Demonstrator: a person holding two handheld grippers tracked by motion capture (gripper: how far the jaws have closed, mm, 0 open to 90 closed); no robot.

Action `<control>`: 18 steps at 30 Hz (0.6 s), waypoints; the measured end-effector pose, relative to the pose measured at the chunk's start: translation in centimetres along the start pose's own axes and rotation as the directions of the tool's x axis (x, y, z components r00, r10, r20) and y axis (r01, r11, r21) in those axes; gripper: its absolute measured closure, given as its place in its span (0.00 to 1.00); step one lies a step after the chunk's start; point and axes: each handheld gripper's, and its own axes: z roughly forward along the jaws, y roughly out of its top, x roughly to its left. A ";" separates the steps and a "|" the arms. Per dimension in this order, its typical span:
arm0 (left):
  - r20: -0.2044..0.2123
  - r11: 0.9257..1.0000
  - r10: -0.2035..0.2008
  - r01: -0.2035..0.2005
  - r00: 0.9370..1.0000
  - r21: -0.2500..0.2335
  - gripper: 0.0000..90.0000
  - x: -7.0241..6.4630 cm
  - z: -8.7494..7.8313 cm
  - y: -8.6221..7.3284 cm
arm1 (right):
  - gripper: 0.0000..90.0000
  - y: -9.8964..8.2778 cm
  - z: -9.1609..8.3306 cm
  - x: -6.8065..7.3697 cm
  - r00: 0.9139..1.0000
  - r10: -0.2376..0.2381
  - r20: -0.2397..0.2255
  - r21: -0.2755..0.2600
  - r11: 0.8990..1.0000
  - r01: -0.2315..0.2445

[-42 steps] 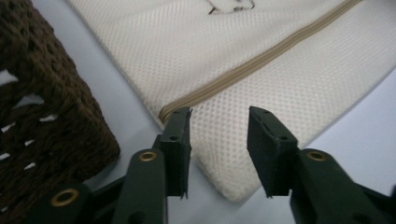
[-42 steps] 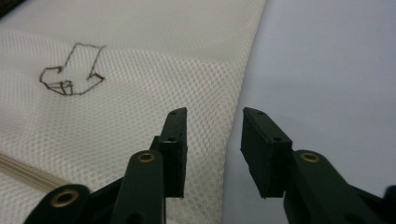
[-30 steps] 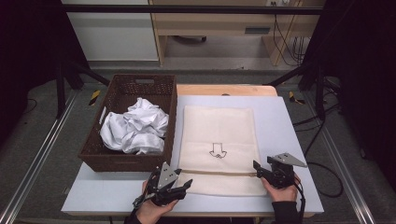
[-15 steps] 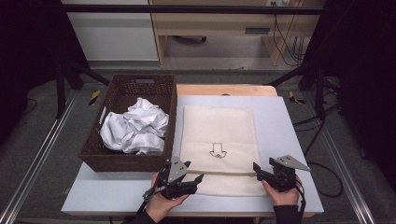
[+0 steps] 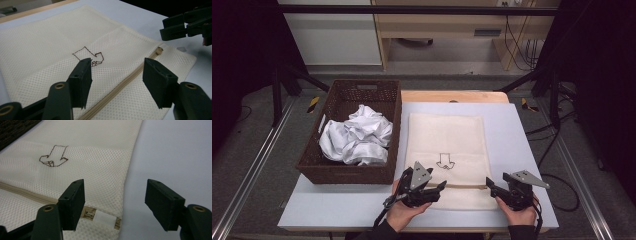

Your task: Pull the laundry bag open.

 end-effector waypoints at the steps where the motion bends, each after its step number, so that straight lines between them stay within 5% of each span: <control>1: 0.010 1.000 -0.003 0.003 1.000 0.000 0.47 -0.1 0.4 0.0 | 0.38 0.0 -0.1 0.0 1.000 -0.004 0.004 0.000 1.000 0.004; 11: 0.066 1.000 -0.009 0.007 0.998 0.022 0.75 -2.3 3.9 0.0 | 0.47 -0.5 -0.1 0.1 1.000 -0.011 -0.009 0.043 0.999 0.011; 18: 0.074 0.997 0.022 -0.027 0.997 0.068 0.92 -4.1 6.3 -0.2 | 0.52 -0.9 -0.2 -0.3 1.000 0.015 -0.016 0.062 0.998 -0.014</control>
